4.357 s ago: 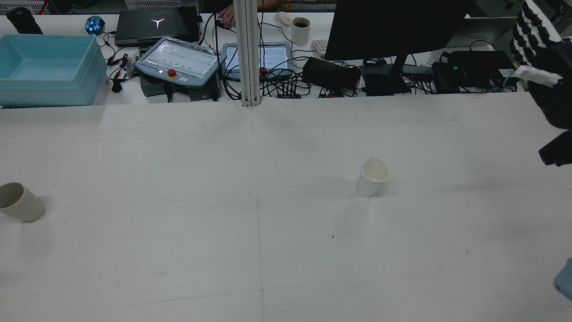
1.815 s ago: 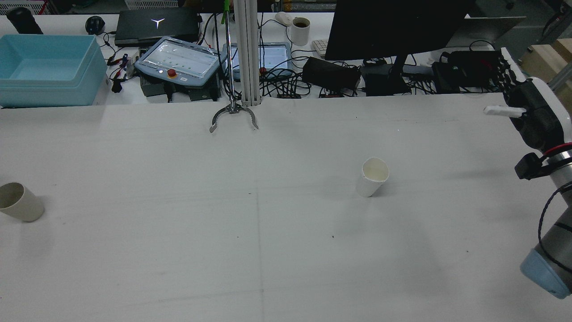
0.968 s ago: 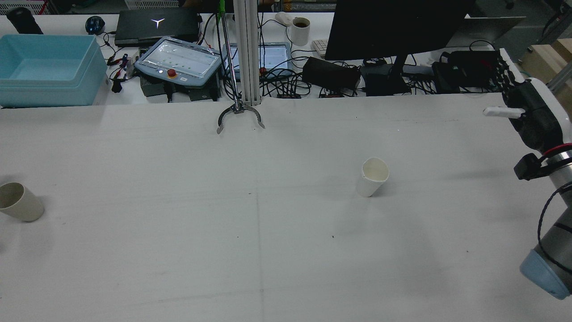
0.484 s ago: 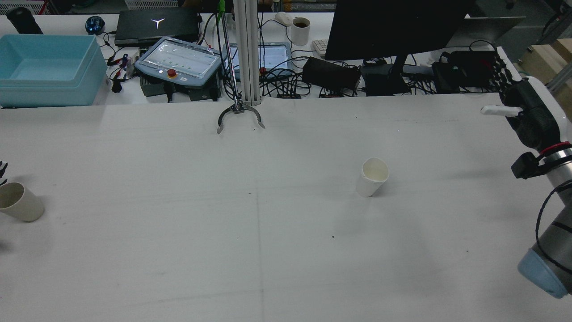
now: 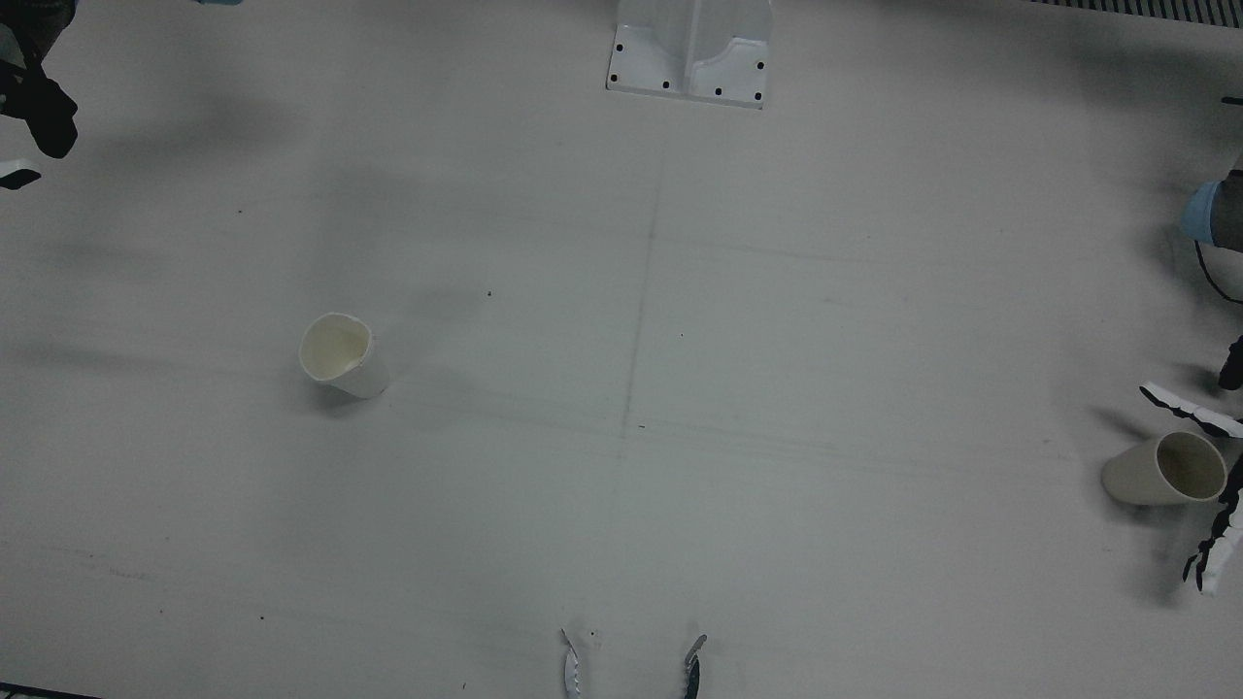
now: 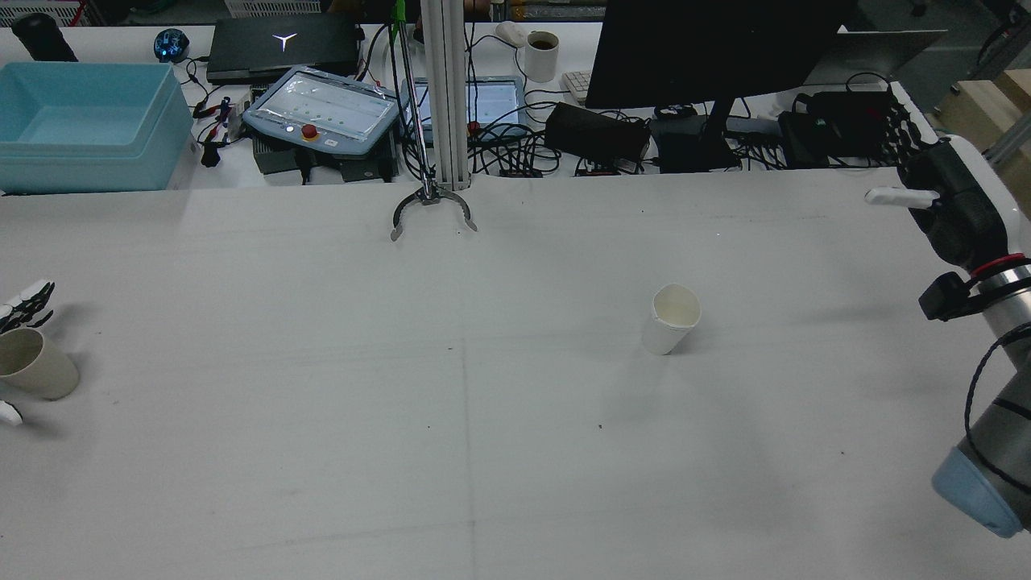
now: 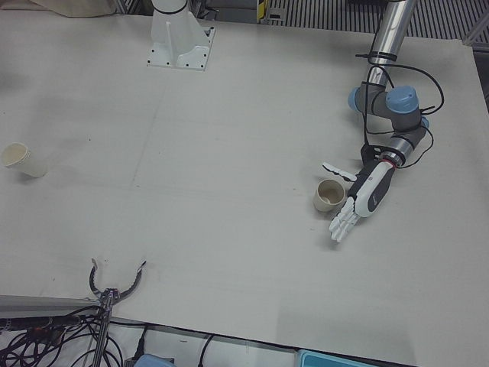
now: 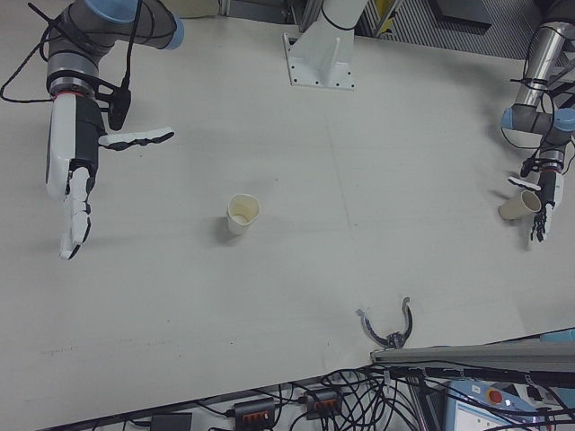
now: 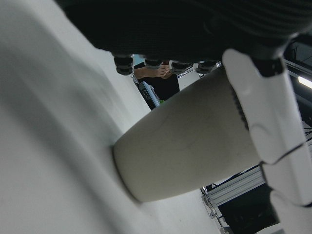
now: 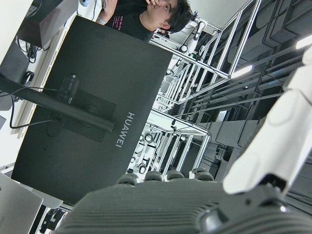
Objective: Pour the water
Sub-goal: 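Reach the left hand to the nearby white cup and grasp it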
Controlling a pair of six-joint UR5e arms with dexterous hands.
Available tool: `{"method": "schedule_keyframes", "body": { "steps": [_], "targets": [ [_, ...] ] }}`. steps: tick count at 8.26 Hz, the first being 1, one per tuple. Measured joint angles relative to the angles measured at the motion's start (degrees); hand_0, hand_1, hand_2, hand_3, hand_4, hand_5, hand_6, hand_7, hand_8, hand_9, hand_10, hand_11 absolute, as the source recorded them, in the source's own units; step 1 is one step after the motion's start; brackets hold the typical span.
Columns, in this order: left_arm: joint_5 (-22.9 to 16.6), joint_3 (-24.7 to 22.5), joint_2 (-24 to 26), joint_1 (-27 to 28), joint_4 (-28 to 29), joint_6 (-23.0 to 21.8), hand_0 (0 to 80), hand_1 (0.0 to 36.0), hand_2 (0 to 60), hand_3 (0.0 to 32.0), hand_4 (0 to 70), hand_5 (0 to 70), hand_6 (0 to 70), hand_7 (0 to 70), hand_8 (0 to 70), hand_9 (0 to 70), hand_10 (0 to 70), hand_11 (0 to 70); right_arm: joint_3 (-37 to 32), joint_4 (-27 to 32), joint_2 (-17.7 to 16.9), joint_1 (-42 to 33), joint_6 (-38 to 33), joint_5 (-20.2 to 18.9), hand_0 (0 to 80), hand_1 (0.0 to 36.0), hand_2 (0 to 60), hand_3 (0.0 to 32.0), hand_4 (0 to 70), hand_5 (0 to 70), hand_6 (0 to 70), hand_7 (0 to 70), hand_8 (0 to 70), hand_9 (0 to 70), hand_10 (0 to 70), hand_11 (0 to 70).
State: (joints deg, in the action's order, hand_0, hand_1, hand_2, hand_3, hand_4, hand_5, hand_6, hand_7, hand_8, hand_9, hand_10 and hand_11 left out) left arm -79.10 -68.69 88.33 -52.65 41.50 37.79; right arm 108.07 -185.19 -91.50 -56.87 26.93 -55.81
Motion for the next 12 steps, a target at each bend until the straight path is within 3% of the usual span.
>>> {"method": "schedule_keyframes", "body": {
  "steps": [2,6,8,9,10,12],
  "targets": [
    [0.15,0.62,1.34,0.14,-0.72,-0.02,48.5,14.6,0.6,0.0,4.1,13.3,1.5,2.5,0.0,0.0,3.4,6.5,-0.06,0.00,0.00,0.00,0.03,0.00,42.7,8.4,0.1,0.0,0.0,4.5,0.0,0.0,0.0,0.0,0.0,0.0],
    [0.12,0.80,1.63,0.21,-1.21,-0.22,50.9,18.5,4.9,0.0,7.1,17.6,1.8,2.4,0.0,0.0,3.9,7.6,-0.45,0.00,0.00,0.37,0.38,0.08,42.5,8.3,0.0,0.0,0.0,4.8,0.0,0.0,0.0,0.0,0.0,0.0],
    [-0.04,0.76,1.59,0.20,-1.33,-0.48,50.7,18.4,6.4,0.0,12.8,22.7,1.7,2.1,0.0,0.0,4.2,7.7,-0.48,0.00,0.01,0.72,0.40,0.12,42.4,8.2,0.0,0.0,0.0,4.6,0.0,0.0,0.0,0.0,0.0,0.0],
    [-0.11,0.72,1.51,0.19,-1.38,-0.55,51.8,19.9,10.8,0.0,19.4,28.5,1.5,1.3,0.0,0.0,4.4,8.1,-0.48,0.00,0.00,0.92,0.40,0.15,42.3,8.1,0.0,0.0,0.0,4.6,0.0,0.0,0.0,0.0,0.0,0.0],
    [-0.18,0.65,1.42,0.18,-1.40,-0.62,53.9,23.2,19.0,0.0,28.1,29.0,1.4,0.7,0.0,0.0,4.8,8.8,-0.49,0.00,0.01,1.05,0.40,0.16,42.3,8.0,0.0,0.0,0.0,5.1,0.0,0.0,0.0,0.0,0.0,0.0],
    [-0.22,0.12,1.18,0.18,-1.99,-1.15,56.7,31.0,48.4,0.0,48.9,42.7,4.2,6.0,0.0,0.0,5.6,9.9,-0.49,0.00,0.00,1.40,0.43,0.20,42.1,8.0,0.0,0.0,0.0,5.4,0.0,0.0,0.0,0.0,0.0,0.0]
  ]
}}
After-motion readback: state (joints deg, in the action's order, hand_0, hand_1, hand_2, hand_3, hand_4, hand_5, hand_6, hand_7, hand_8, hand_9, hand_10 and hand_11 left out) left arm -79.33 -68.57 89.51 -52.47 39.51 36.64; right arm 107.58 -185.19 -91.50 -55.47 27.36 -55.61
